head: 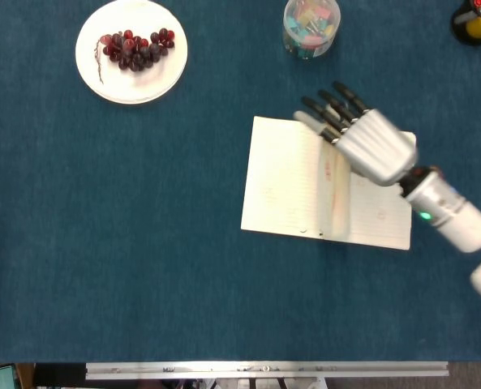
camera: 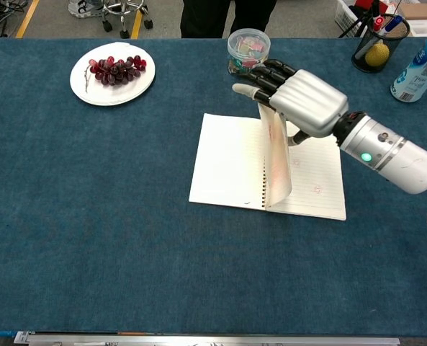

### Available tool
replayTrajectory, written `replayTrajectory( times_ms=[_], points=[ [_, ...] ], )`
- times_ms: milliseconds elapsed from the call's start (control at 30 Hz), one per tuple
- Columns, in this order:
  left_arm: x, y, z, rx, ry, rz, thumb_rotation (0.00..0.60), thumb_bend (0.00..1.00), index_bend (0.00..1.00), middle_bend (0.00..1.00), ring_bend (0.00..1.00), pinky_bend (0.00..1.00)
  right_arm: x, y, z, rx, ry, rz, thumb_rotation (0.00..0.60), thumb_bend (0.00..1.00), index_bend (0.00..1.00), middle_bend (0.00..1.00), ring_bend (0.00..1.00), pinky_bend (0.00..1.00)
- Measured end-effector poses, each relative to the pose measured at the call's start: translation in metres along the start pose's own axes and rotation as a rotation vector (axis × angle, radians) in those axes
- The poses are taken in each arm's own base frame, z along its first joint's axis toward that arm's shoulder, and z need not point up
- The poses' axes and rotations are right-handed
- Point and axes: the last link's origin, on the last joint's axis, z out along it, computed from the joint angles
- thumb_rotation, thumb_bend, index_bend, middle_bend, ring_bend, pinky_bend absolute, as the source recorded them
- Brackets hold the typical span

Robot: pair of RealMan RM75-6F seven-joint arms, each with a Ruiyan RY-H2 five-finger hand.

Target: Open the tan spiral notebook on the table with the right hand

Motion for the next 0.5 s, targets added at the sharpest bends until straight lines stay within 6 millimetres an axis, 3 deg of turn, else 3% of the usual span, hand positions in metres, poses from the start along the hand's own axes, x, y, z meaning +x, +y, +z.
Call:
replayTrajectory(
  times_ms=[267,500],
  points=[
    [0.000,-0.002,-0.001,0.007,-0.002,0.002,0.600,0.41,0.14,0.11,0.10,0.14,-0.007,-0.033,0.035,0.044,0.017,-0.029,0.600,0.00,0.00,0.00,0.00,0.00],
    [0.000,-0.003,-0.001,0.011,-0.004,0.005,0.600,0.41,0.14,0.11,0.10,0.14,-0.011,-0.051,0.051,0.072,0.016,-0.039,0.600,0.00,0.00,0.00,0.00,0.00]
  ],
)
